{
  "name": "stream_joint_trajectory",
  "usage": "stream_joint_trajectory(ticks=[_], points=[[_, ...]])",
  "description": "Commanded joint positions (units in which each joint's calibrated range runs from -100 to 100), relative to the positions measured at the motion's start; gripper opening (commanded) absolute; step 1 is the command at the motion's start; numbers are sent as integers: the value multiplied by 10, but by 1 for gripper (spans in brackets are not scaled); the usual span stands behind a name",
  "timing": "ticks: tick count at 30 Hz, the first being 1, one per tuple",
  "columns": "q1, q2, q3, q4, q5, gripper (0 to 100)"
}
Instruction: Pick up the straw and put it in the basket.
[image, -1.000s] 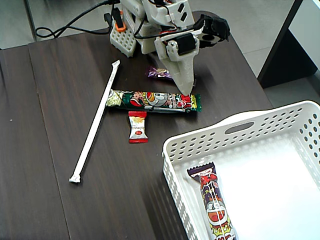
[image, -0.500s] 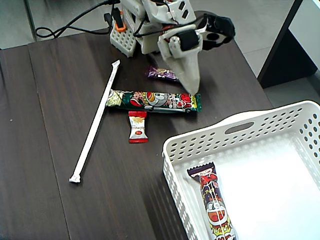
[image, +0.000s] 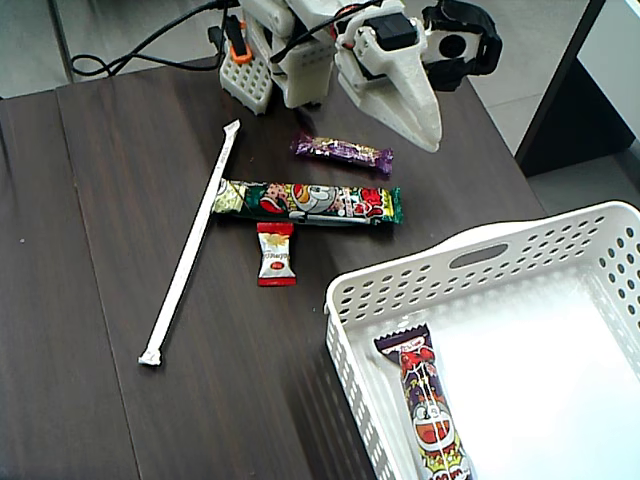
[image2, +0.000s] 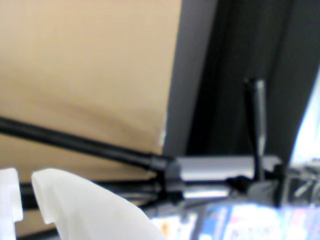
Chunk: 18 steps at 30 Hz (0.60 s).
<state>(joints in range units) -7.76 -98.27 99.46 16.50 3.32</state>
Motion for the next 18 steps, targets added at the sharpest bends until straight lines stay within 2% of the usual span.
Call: stream_joint_trajectory(ticks=[1, 4, 9, 12, 15, 18], points=[[4, -7, 2, -22, -5, 2], [8, -7, 2, -23, -65, 2], [60, -7, 2, -23, -273, 2], [80, -7, 2, -23, -367, 2], [84, -7, 2, -22, -414, 2], [84, -7, 2, -18, -412, 2]])
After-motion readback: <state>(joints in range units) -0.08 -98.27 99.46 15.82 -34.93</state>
